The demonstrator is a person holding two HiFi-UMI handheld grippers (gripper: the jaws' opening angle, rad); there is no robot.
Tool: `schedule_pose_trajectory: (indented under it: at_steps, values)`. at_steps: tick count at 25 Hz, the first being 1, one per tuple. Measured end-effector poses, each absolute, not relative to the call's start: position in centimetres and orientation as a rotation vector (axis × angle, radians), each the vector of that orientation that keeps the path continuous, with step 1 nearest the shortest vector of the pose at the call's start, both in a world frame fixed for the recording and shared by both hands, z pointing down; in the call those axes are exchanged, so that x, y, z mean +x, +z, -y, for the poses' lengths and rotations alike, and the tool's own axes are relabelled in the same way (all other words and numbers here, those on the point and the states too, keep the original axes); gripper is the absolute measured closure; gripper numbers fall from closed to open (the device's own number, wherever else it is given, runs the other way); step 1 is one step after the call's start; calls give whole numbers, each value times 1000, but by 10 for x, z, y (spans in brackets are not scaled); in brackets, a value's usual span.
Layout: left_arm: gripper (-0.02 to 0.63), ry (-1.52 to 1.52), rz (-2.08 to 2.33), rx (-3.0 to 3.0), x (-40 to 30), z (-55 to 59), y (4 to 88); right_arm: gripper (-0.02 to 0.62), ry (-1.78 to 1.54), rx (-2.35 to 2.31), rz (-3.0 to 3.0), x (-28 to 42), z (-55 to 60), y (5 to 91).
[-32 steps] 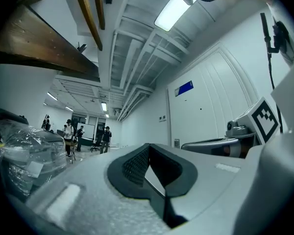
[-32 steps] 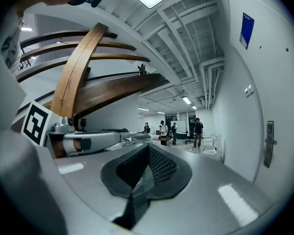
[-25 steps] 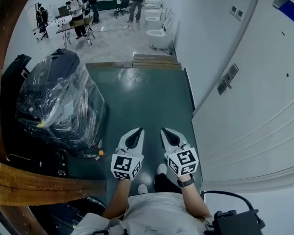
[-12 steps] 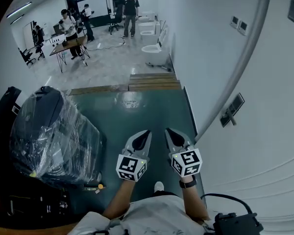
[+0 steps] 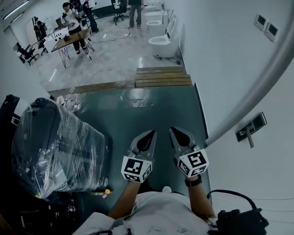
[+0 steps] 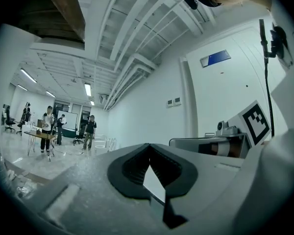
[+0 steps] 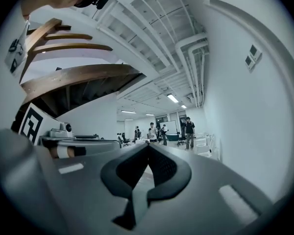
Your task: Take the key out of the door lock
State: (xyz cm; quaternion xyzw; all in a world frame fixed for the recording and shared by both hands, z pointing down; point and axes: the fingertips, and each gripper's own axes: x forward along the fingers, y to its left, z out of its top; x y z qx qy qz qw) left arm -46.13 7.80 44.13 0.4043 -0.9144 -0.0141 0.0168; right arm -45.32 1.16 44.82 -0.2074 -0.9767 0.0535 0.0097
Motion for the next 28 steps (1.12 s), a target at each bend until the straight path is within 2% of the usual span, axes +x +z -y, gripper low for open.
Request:
schedule_pose_trajectory:
  at_steps: [5,9,15,21,28]
  values:
    - [605,-189,2710,1439,-548,-48,440,597,138,-503,3056,-534,5,458]
    - [604,-171,2661,1662,-617,-15,411,597,98,-315,3113,-593,32,438]
    - [604,-95,2540,1898,-673,28,403,597,-4,101,3197,-609,75,405]
    - [604,-183,2205,2183,-648,128,417,598,-33,517,3092,-570,156,415]
    - [604,-190,1885,2508,-553,266,400,598,16,1000,3040,-475,276,406]
